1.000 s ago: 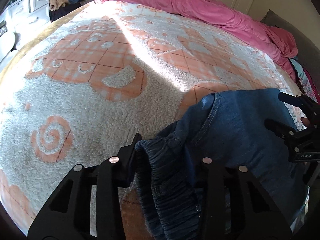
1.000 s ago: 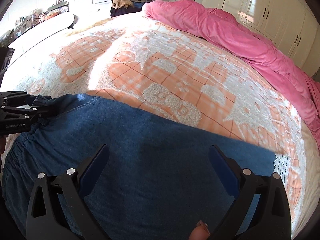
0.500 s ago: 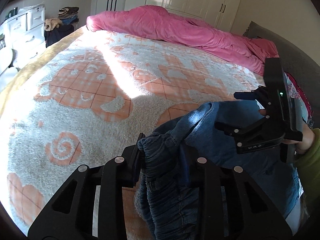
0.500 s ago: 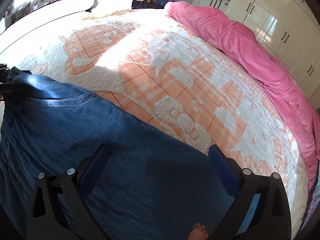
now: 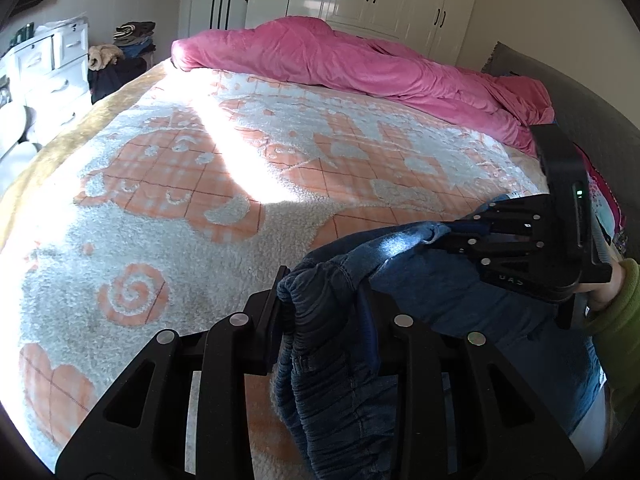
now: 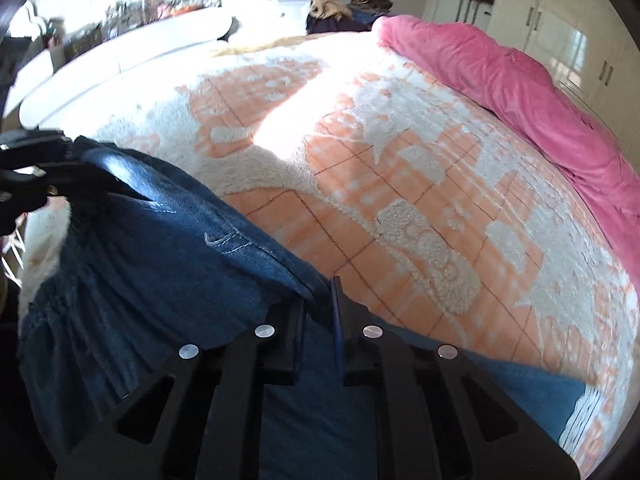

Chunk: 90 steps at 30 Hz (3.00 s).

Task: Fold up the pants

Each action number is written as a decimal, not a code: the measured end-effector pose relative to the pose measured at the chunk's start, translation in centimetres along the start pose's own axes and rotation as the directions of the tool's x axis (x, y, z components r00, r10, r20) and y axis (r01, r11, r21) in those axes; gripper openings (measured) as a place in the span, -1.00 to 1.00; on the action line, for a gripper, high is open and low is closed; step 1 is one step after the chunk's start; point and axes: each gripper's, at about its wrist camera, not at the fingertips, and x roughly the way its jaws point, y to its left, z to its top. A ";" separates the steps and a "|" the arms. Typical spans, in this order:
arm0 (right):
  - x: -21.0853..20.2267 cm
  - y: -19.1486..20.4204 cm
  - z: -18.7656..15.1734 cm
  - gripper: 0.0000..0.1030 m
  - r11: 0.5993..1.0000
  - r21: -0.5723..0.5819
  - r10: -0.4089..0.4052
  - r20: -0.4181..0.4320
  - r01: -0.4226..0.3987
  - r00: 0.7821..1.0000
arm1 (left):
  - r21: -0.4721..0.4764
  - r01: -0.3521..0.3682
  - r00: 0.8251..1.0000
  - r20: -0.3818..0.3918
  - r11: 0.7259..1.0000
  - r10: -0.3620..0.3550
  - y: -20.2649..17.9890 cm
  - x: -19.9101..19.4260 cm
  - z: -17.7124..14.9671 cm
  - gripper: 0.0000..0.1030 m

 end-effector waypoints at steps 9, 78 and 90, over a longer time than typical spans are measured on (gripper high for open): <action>-7.9 1.3 -4.1 -0.80 0.997 0.075 -0.045 0.150 0.034 0.988 | 0.023 0.028 0.999 0.030 0.999 -0.029 -1.9 -2.0 -1.1 -0.54; -13.5 13.3 -16.7 -0.30 0.936 0.252 0.225 0.106 -0.245 0.969 | 0.077 -0.069 0.981 -0.174 0.995 0.081 -6.4 -6.6 -14.8 0.08; -11.2 11.6 -16.3 -0.14 0.913 0.349 0.221 0.018 -0.213 0.975 | 0.027 -0.063 0.991 -0.119 0.998 0.065 -6.0 -7.8 -14.5 0.38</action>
